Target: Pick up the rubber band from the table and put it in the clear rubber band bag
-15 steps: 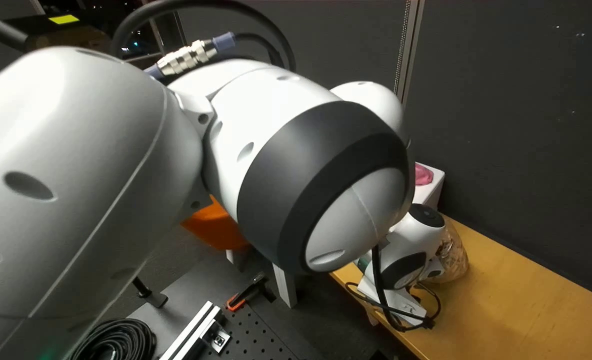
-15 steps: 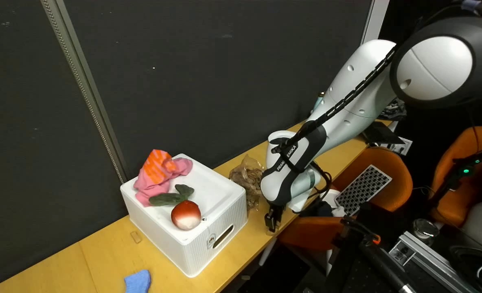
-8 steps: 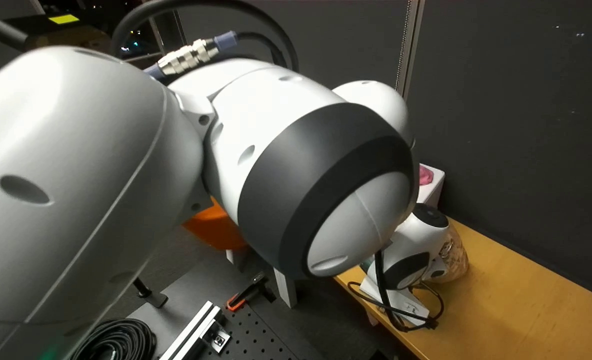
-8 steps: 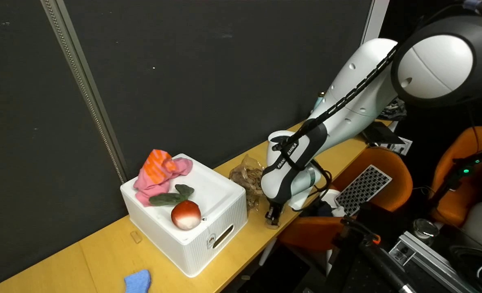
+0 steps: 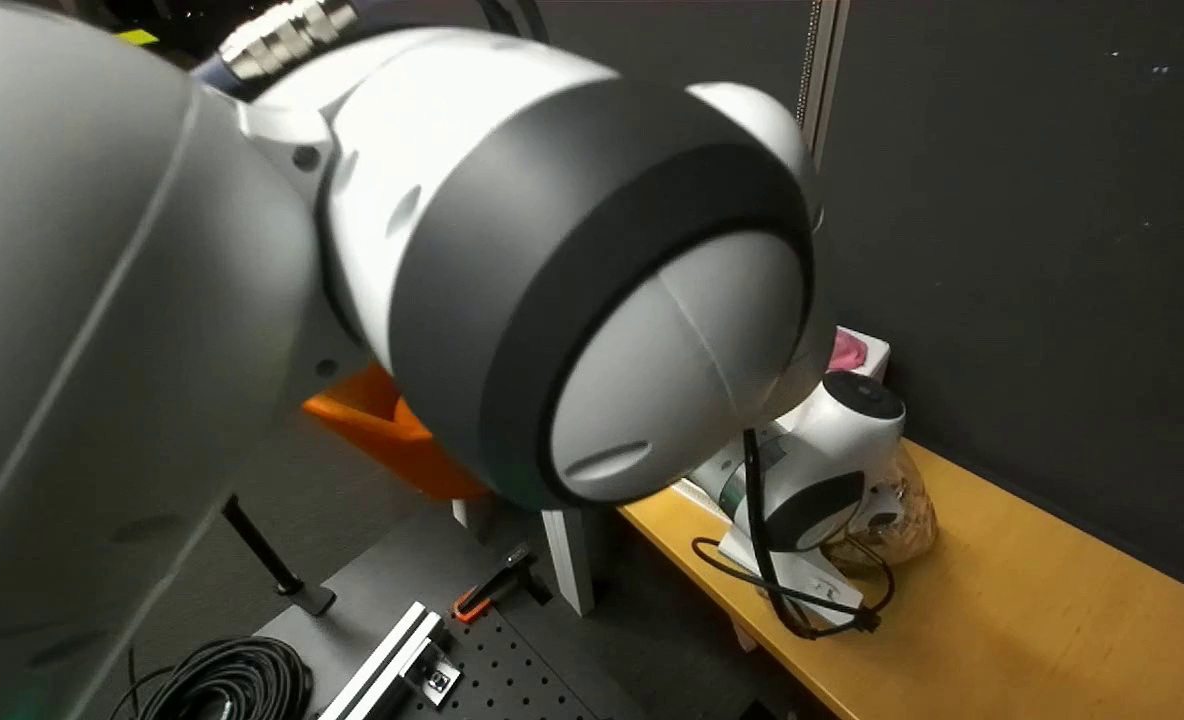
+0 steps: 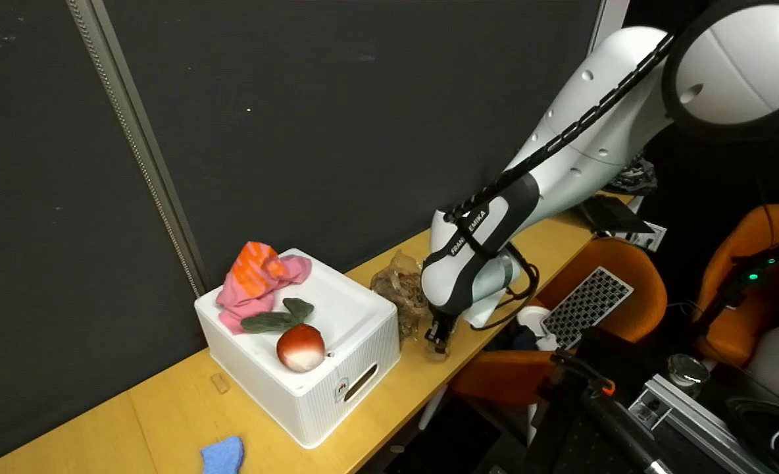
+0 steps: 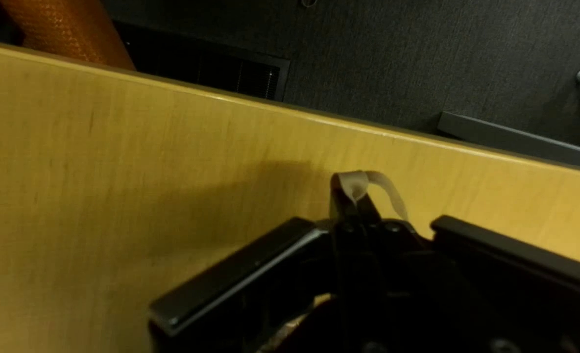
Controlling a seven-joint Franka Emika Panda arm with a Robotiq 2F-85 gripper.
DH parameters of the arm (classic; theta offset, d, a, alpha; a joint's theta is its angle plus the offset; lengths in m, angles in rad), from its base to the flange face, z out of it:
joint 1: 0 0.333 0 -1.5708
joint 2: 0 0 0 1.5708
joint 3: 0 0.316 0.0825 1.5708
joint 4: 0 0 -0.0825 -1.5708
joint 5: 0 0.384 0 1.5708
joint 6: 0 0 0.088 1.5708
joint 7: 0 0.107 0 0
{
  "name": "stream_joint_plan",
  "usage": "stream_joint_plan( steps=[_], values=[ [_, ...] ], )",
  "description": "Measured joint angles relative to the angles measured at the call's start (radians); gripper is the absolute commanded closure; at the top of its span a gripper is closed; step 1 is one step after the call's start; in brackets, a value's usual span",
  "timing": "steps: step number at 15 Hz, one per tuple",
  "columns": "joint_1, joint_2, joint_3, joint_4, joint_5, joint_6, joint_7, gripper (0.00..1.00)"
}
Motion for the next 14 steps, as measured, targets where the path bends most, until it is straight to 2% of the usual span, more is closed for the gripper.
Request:
stream_joint_plan(
  steps=[7,14],
  values=[
    [-0.051,-0.207,-0.007,-0.105,0.001,0.036,0.024,0.99],
    [-0.079,-0.257,0.003,-0.15,0.001,0.155,0.021,0.99]
  ],
)
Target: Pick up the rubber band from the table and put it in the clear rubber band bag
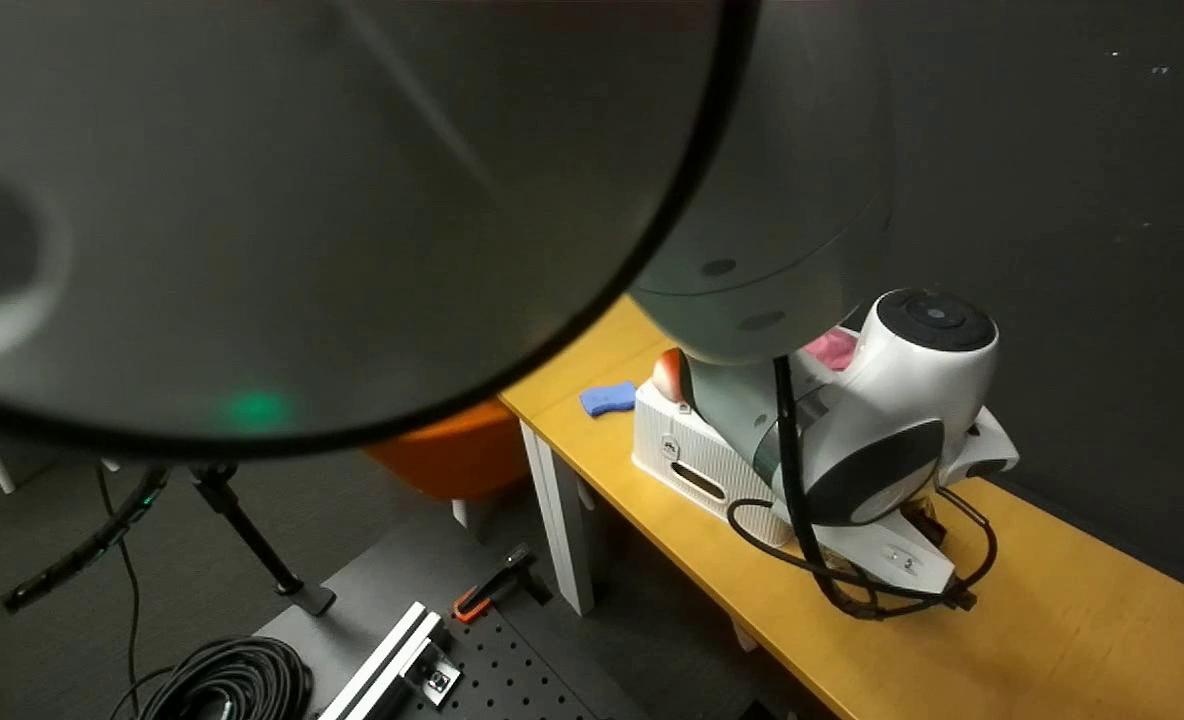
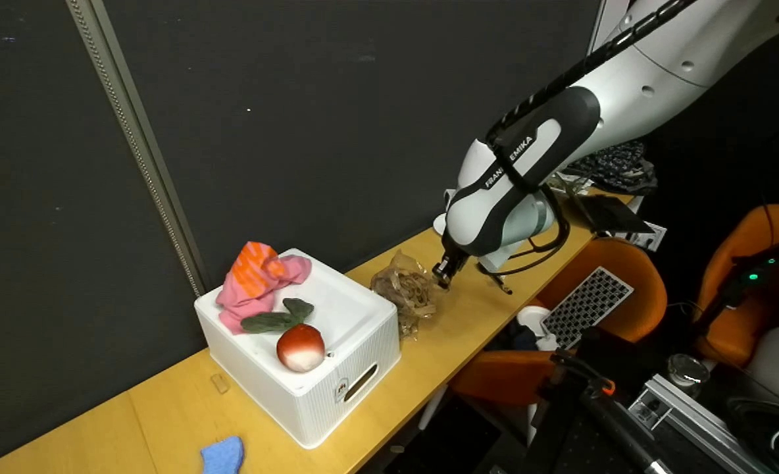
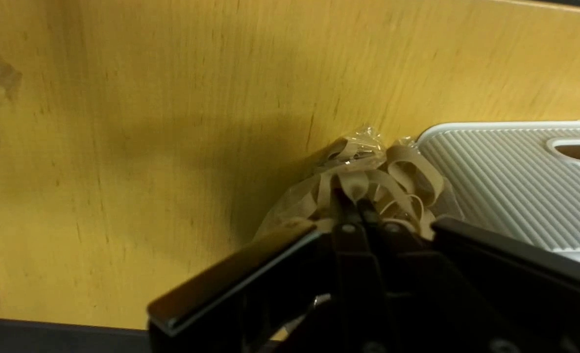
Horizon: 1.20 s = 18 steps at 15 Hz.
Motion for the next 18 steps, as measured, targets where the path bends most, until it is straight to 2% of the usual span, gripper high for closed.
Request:
stream_joint_plan(
  steps=[8,18],
  values=[
    [0.0,0.023,0.013,0.016,-0.043,0.102,-0.01,0.99],
    [-0.002,0.159,0.012,0.183,-0.081,0.111,-0.009,0.99]
  ],
)
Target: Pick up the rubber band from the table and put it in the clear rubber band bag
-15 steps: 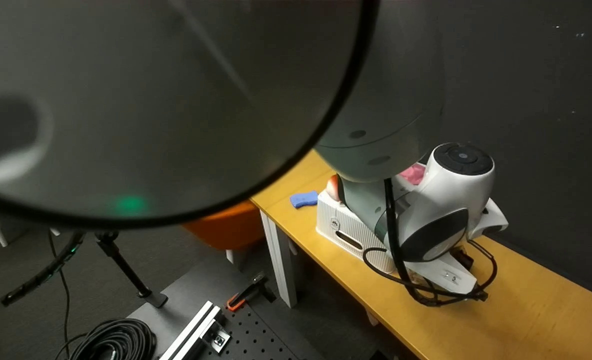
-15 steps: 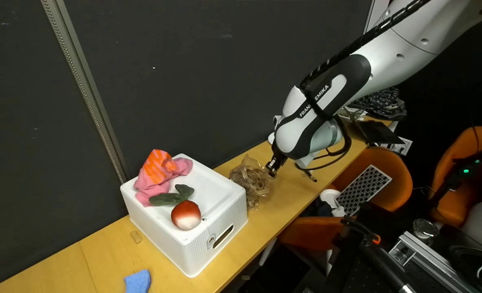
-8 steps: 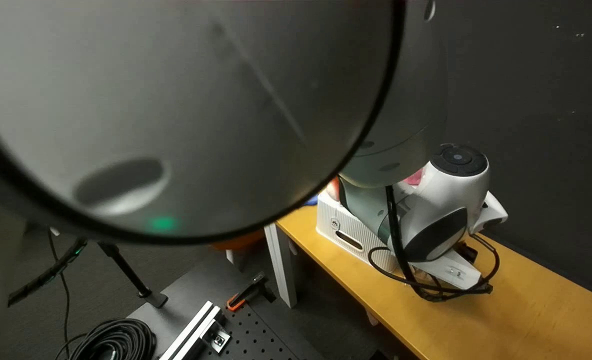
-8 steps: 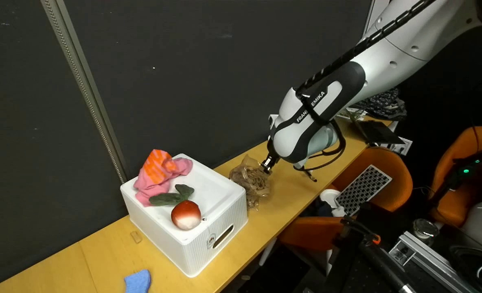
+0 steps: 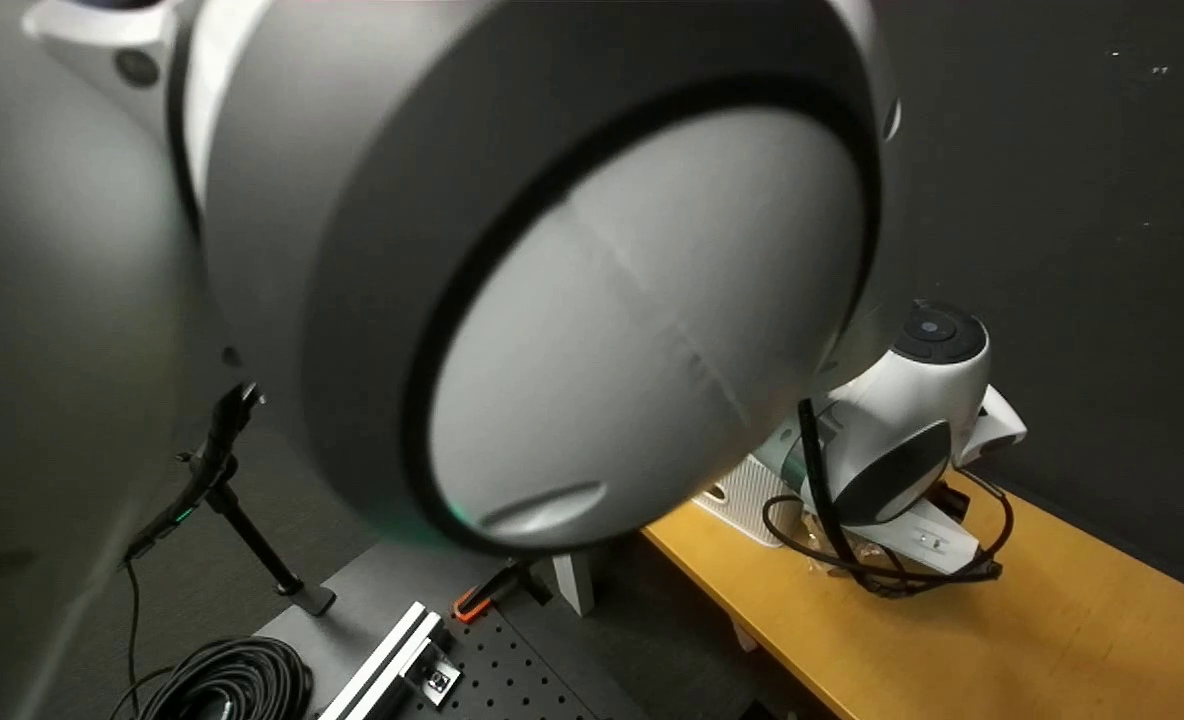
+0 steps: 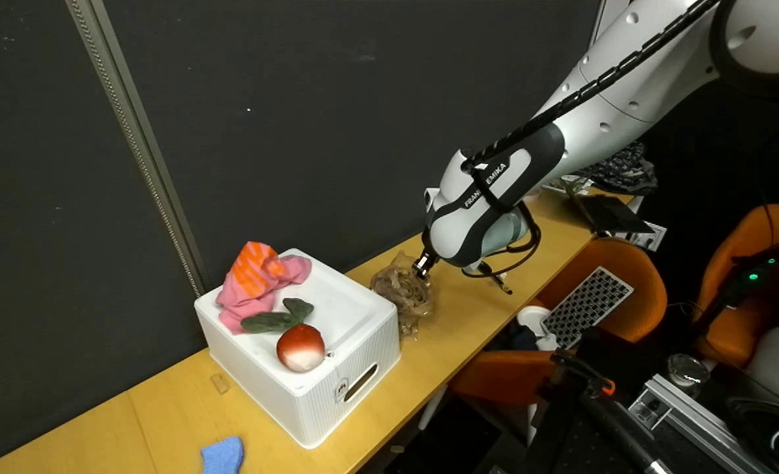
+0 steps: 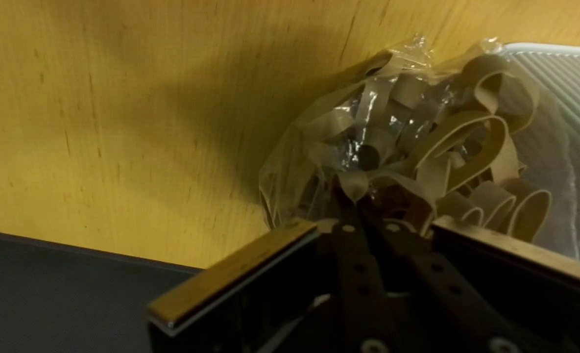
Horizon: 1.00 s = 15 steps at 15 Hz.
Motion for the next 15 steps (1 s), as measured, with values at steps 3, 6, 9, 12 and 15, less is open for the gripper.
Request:
stream_joint_plan(
  steps=[3,6,9,12,15],
  values=[
    [0.0,0.001,0.006,0.006,-0.012,0.014,0.0,0.99],
    [0.0,0.001,0.025,0.003,-0.019,0.028,0.0,0.99],
    [0.0,0.003,0.037,0.003,-0.022,0.029,0.0,0.92],
    [0.0,0.003,0.041,0.004,-0.027,0.03,0.0,0.58],
    [0.001,0.003,0.042,0.004,-0.028,0.03,0.001,0.37]
  ],
)
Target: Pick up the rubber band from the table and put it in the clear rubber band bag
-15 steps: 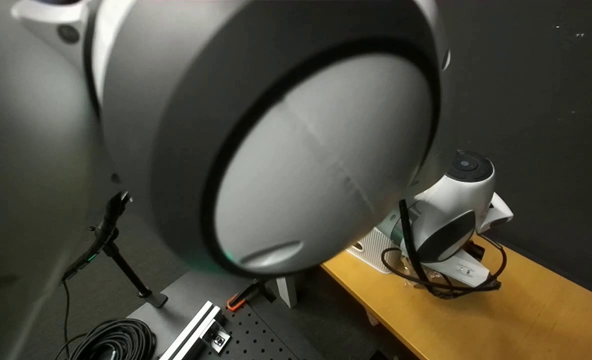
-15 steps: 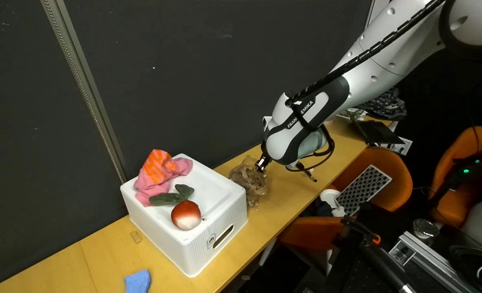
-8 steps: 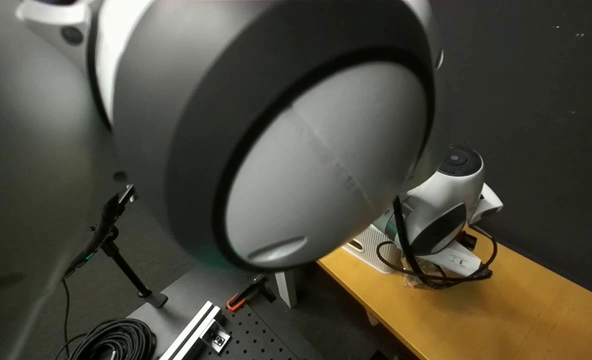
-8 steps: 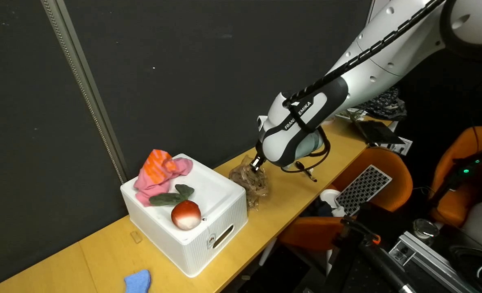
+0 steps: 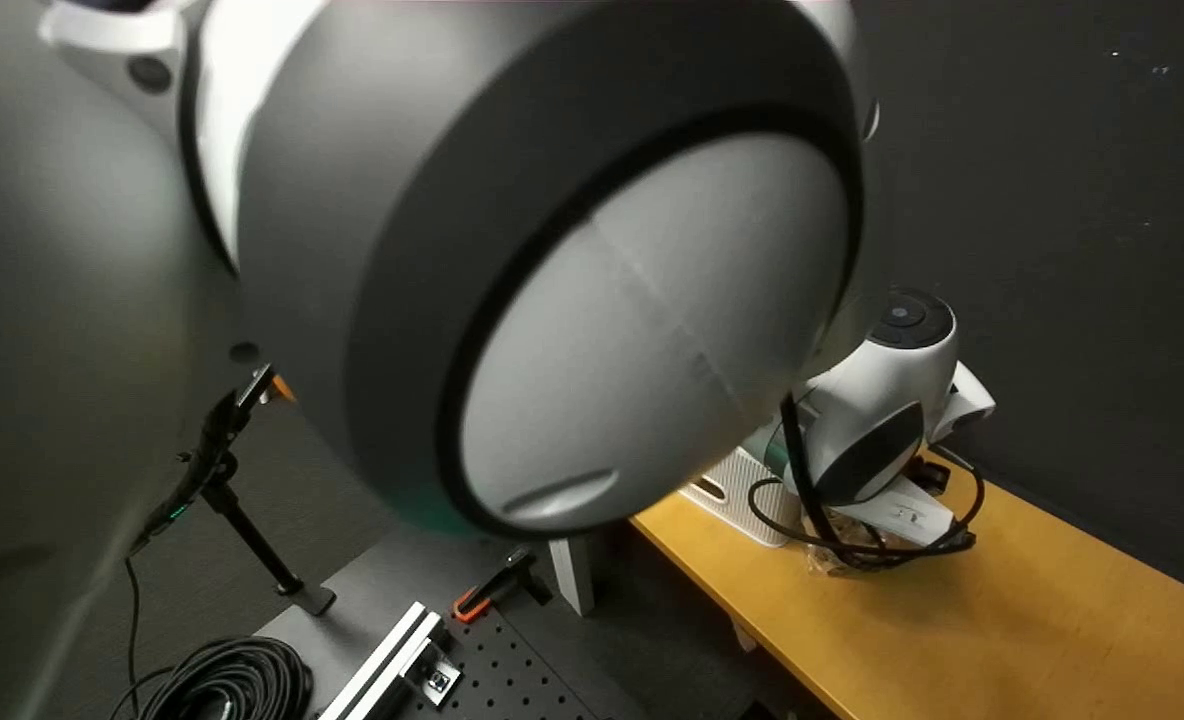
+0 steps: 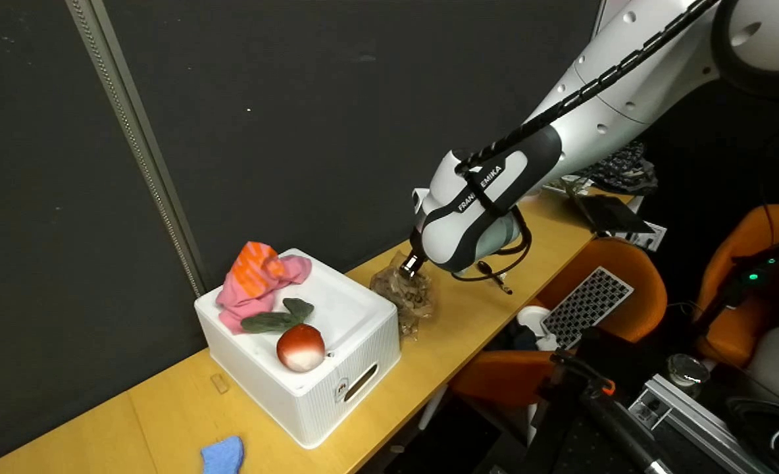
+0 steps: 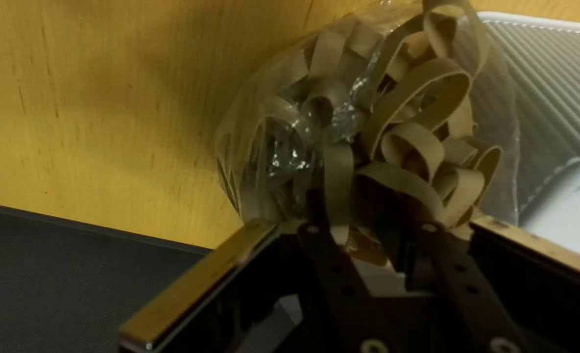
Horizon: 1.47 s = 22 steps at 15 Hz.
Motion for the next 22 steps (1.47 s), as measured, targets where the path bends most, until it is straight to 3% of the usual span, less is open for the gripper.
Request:
stream_joint_plan(
  steps=[5,9,14,18,22],
  values=[
    [0.001,-0.009,0.0,-0.002,0.0,0.0,0.004,0.01],
    [0.014,-0.044,0.001,-0.018,0.0,-0.014,0.022,0.0],
    [0.073,-0.139,-0.007,-0.057,0.001,-0.117,0.115,0.0],
    [0.164,-0.189,-0.083,-0.061,-0.001,-0.178,0.195,0.0],
    [0.201,-0.184,-0.129,-0.048,-0.001,-0.204,0.227,0.0]
  ],
)
